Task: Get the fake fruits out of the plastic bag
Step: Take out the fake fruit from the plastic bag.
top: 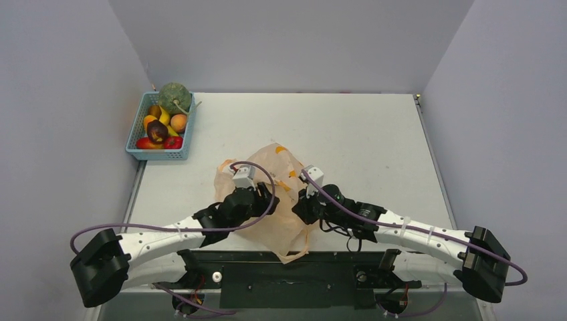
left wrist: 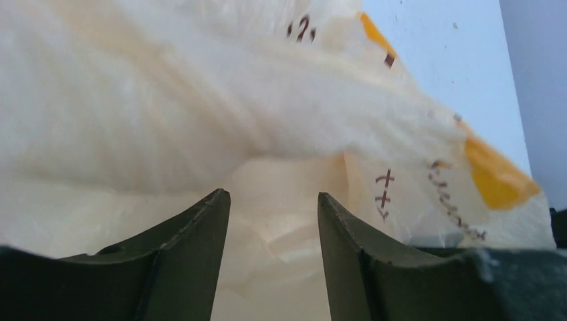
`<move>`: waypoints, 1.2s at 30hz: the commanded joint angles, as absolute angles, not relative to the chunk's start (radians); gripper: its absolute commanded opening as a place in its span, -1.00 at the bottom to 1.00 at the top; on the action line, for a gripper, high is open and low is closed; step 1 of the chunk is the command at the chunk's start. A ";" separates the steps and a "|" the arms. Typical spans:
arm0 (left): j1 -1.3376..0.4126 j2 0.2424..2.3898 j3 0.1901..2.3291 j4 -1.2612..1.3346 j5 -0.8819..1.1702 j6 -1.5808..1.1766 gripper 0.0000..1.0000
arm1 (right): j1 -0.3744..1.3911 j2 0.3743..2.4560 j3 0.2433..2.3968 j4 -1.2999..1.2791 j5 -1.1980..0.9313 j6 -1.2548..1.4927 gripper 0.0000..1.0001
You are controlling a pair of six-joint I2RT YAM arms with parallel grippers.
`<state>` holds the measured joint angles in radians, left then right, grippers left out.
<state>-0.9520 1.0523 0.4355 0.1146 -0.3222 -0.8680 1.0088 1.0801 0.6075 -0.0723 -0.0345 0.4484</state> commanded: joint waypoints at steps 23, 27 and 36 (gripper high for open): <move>-1.042 1.528 0.483 0.810 -0.863 -0.600 0.42 | 0.985 1.021 0.604 0.031 -0.114 0.473 -1.00; -0.967 1.579 0.480 0.787 -0.776 -0.718 0.44 | 0.981 1.006 0.604 0.026 -0.119 0.478 -1.00; -0.893 1.736 0.599 0.750 -0.632 -0.750 0.45 | 0.971 0.966 0.595 0.003 -0.121 0.473 -1.00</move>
